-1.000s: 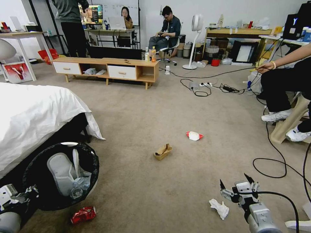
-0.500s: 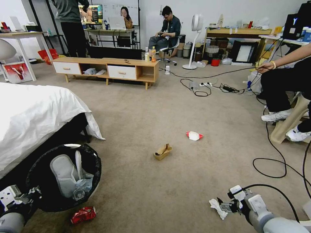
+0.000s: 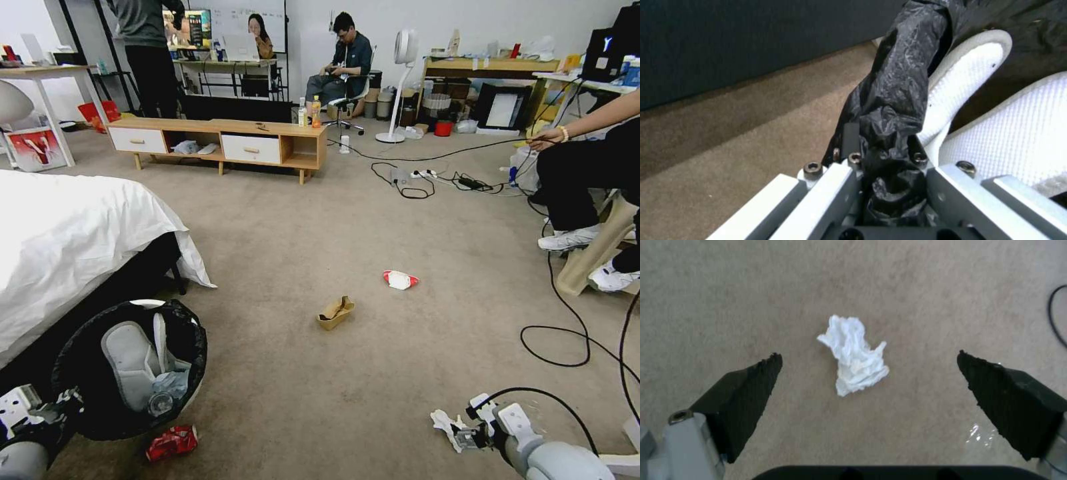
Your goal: Pick up the trash bin and place the garbage on the floor into it.
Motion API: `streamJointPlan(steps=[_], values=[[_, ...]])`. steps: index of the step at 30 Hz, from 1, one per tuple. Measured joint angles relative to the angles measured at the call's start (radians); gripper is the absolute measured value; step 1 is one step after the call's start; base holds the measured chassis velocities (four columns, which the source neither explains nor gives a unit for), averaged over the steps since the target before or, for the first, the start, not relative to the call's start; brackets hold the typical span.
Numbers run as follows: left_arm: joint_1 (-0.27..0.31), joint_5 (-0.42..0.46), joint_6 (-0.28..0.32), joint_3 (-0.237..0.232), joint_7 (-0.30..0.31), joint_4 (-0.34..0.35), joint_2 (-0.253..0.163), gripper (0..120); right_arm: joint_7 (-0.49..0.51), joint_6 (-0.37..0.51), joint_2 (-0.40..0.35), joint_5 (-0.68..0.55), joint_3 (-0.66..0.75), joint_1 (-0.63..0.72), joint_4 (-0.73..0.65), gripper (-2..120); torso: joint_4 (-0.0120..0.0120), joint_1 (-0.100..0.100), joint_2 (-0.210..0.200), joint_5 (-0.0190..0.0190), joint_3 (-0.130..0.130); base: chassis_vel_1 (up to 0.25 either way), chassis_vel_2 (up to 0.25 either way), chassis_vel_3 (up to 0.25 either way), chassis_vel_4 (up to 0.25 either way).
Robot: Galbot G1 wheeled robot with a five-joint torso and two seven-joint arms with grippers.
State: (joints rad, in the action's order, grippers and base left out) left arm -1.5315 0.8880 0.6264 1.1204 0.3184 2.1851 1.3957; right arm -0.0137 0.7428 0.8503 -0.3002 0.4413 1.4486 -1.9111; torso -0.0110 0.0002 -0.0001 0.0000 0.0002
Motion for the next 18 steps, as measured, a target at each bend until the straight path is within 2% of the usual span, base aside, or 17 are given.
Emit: streamJointPlan(steps=[9, 11, 15, 18], values=[[0.002, -0.015, -0.001, -0.004, 0.000, -0.011, 0.013, 1, 0.014, -0.029, 0.035, -0.016, -0.122, -0.115, 0.153, 100, 0.0000, 0.000, 0.000, -0.0002, 0.000, 0.000, 0.000, 0.000, 0.000], [0.003, -0.017, -0.001, 0.000, 0.000, -0.015, 0.015, 1, 0.025, -0.058, 0.057, -0.032, -0.195, -0.193, 0.245, 100, 0.0002, 0.000, 0.000, -0.0001, 0.000, 0.000, 0.000, 0.000, 0.000], [0.003, -0.018, -0.002, 0.002, 0.000, -0.018, 0.016, 1, 0.028, -0.072, 0.068, -0.033, -0.230, -0.231, 0.294, 100, 0.0001, 0.000, 0.000, -0.0001, 0.000, 0.000, 0.000, 0.000, 0.000], [0.001, -0.022, -0.002, 0.004, 0.000, -0.023, 0.017, 1, 0.026, -0.104, 0.088, -0.015, -0.271, -0.293, 0.388, 100, 0.0002, 0.000, 0.000, -0.0001, 0.000, 0.000, 0.000, 0.000, 0.000]])
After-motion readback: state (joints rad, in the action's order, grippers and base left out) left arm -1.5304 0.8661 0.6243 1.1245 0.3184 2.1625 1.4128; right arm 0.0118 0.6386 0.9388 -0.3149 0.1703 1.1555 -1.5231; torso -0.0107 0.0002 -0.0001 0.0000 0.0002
